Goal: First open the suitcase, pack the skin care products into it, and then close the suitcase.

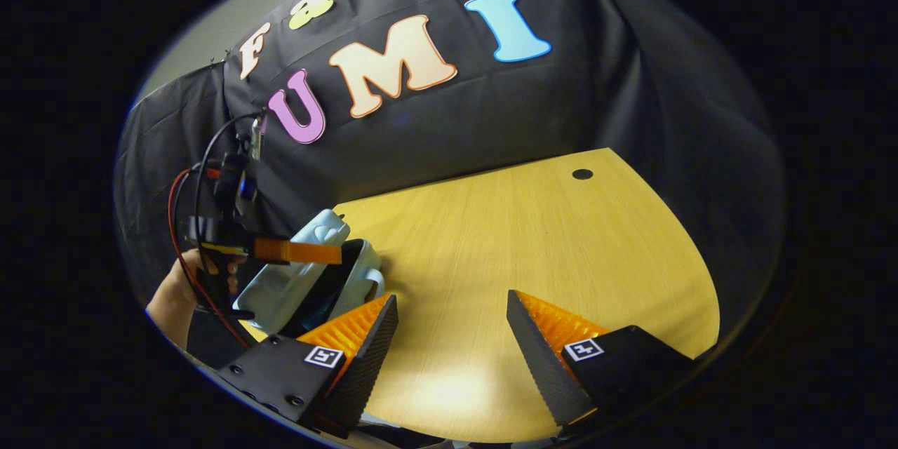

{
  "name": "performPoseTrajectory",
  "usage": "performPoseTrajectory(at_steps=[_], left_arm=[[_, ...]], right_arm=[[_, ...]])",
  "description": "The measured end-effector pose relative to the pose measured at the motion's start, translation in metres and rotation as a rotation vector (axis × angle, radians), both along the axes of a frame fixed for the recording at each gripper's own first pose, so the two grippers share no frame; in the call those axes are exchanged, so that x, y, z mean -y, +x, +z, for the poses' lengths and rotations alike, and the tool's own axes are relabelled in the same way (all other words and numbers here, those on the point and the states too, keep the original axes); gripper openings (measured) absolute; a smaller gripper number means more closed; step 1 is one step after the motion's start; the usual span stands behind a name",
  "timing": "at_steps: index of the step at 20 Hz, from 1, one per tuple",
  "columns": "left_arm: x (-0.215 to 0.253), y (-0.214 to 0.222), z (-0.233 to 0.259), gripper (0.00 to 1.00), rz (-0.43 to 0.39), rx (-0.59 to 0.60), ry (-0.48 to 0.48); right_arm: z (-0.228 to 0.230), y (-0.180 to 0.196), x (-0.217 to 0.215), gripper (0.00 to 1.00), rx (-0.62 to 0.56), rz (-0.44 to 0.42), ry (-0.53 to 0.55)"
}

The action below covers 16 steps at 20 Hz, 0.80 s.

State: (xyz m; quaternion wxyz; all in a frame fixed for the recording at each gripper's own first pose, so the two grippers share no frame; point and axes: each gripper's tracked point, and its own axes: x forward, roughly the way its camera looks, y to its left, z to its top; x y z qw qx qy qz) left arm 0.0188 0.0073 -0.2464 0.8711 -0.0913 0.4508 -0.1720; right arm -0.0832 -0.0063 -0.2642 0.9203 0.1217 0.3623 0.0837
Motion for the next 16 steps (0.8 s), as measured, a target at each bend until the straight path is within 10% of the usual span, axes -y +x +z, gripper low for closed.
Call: performPoseTrajectory(at_steps=[1,4,7,16], left_arm=[[-0.005,0.001,0.0,0.14,0.013,0.006,0.035],[-0.002,0.015,0.017,0.72,0.06,0.151,0.069],[-0.004,0.034,0.046,0.97,0.127,0.345,0.156],[-0.041,0.032,0.168,0.96,0.291,0.708,0.224]], right_arm=[[0.003,0.002,0.006,0.98,0.007,-0.003,-0.001],[0.019,0.013,0.021,0.98,0.056,0.001,-0.02],[0.052,0.037,0.031,0.98,0.182,0.015,-0.077],[0.21,0.093,-0.02,0.98,0.652,0.006,-0.178]])
